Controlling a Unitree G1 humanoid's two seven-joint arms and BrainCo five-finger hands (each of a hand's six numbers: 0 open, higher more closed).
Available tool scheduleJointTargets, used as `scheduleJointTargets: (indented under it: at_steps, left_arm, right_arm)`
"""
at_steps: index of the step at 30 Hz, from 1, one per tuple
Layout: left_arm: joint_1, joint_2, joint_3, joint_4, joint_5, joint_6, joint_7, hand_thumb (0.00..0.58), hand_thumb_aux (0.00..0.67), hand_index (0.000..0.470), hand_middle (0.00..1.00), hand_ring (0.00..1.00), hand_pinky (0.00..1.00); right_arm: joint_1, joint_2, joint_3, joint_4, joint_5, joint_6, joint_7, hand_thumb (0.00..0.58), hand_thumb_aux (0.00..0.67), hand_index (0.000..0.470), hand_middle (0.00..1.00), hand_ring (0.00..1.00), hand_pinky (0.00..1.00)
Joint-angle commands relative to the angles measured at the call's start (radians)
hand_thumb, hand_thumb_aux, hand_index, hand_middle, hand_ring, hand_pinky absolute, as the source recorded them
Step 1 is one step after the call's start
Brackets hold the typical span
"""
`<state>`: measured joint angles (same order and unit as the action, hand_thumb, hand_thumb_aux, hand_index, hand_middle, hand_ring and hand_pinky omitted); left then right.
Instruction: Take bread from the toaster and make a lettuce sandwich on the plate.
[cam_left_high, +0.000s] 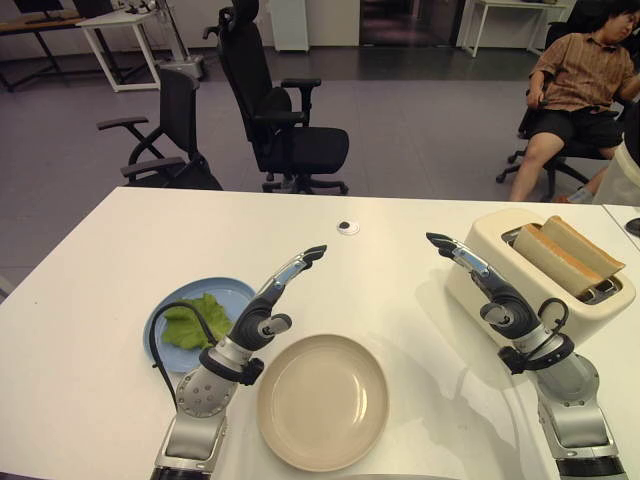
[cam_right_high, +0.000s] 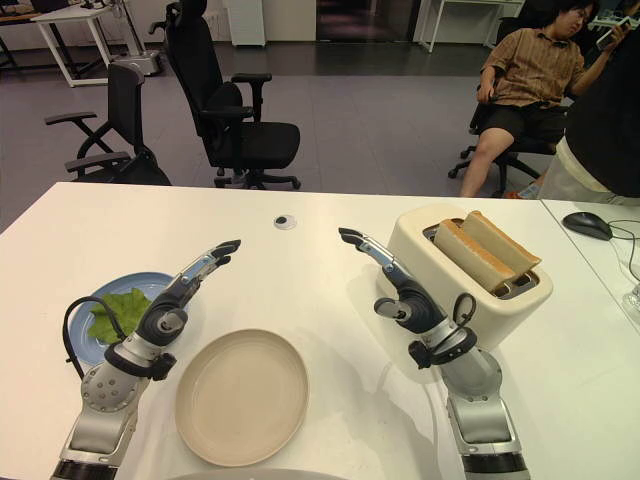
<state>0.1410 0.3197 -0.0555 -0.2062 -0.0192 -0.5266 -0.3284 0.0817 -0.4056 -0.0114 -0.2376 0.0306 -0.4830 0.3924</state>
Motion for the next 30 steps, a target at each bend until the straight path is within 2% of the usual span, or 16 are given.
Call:
scheduleJointTargets:
  at_steps: [1, 5, 7, 10, 12, 15, 20, 21, 23, 24, 27, 28, 30]
  left_arm:
    - [0.002, -0.006, -0.007, 0.002, 0.008, 0.002, -0.002, 0.0, 0.0, 0.0, 0.0, 0.0, 0.0]
    - [0.005, -0.01, -0.014, 0.007, 0.013, 0.0, -0.001, 0.0, 0.0, 0.0, 0.0, 0.0, 0.0]
    - [0.0, -0.012, -0.013, 0.005, 0.011, -0.001, 0.001, 0.0, 0.0, 0.0, 0.0, 0.0, 0.0]
    - [0.009, -0.02, -0.012, 0.002, 0.022, -0.003, 0.012, 0.0, 0.0, 0.0, 0.0, 0.0, 0.0]
    - [0.008, -0.025, -0.02, 0.005, 0.031, -0.003, 0.013, 0.0, 0.0, 0.0, 0.0, 0.0, 0.0]
    - [0.006, -0.028, -0.023, 0.006, 0.037, -0.002, 0.013, 0.0, 0.0, 0.0, 0.0, 0.0, 0.0]
    - [0.003, -0.024, -0.017, 0.004, 0.034, 0.0, 0.011, 0.0, 0.0, 0.0, 0.0, 0.0, 0.0]
    - [0.002, -0.023, -0.016, 0.003, 0.033, -0.001, 0.01, 0.0, 0.0, 0.0, 0.0, 0.0, 0.0]
    - [0.001, -0.023, -0.014, 0.002, 0.033, -0.001, 0.011, 0.0, 0.0, 0.0, 0.0, 0.0, 0.0]
    - [0.0, -0.022, -0.014, 0.002, 0.034, -0.001, 0.011, 0.0, 0.0, 0.0, 0.0, 0.0, 0.0]
    - [-0.003, -0.021, -0.013, 0.006, 0.035, -0.001, 0.011, 0.0, 0.0, 0.0, 0.0, 0.0, 0.0]
    - [-0.005, -0.021, -0.012, 0.009, 0.035, -0.002, 0.011, 0.0, 0.0, 0.0, 0.0, 0.0, 0.0]
    - [-0.007, -0.02, -0.011, 0.012, 0.036, -0.004, 0.011, 0.0, 0.0, 0.0, 0.0, 0.0, 0.0]
  right_arm:
    - [-0.015, -0.034, -0.072, -0.055, 0.042, -0.01, 0.0, 0.0, 0.0, 0.0, 0.0, 0.0, 0.0]
    - [-0.058, -0.097, -0.23, -0.116, 0.151, 0.014, -0.014, 0.0, 0.0, 0.0, 0.0, 0.0, 0.0]
    - [-0.07, -0.123, -0.278, -0.056, 0.139, 0.063, -0.027, 0.0, 0.0, 0.0, 0.0, 0.0, 0.0]
    - [-0.152, -0.266, -0.482, 0.092, 0.105, 0.132, -0.08, 0.0, 0.0, 0.0, 0.0, 0.0, 0.0]
    - [-0.162, -0.362, -0.579, 0.187, 0.06, 0.168, -0.1, 0.0, 0.0, 0.0, 0.0, 0.0, 0.0]
    - [-0.091, -0.447, -0.558, 0.31, -0.074, 0.179, -0.082, 0.0, 0.0, 0.0, 0.0, 0.0, 0.0]
    - [-0.001, -0.463, -0.486, 0.379, -0.156, 0.207, -0.046, 0.0, 0.0, 0.0, 0.0, 0.0, 0.0]
    - [0.013, -0.464, -0.478, 0.381, -0.163, 0.212, -0.039, 0.058, 0.034, 0.024, 0.0, 0.0, 0.0]
    - [0.033, -0.468, -0.461, 0.381, -0.173, 0.219, -0.023, 0.285, 0.192, 0.135, 0.0, 0.0, 0.0]
    - [0.043, -0.467, -0.45, 0.379, -0.175, 0.221, -0.011, 0.343, 0.242, 0.17, 0.0, 0.0, 0.0]
    - [0.059, -0.462, -0.413, 0.37, -0.179, 0.224, 0.016, 0.385, 0.281, 0.197, 0.0, 0.0, 0.0]
    - [0.058, -0.461, -0.404, 0.369, -0.18, 0.225, 0.02, 0.443, 0.344, 0.241, 0.0, 0.0, 0.0]
    - [0.05, -0.459, -0.39, 0.371, -0.178, 0.226, 0.02, 0.501, 0.423, 0.297, 0.0, 0.0, 0.0]
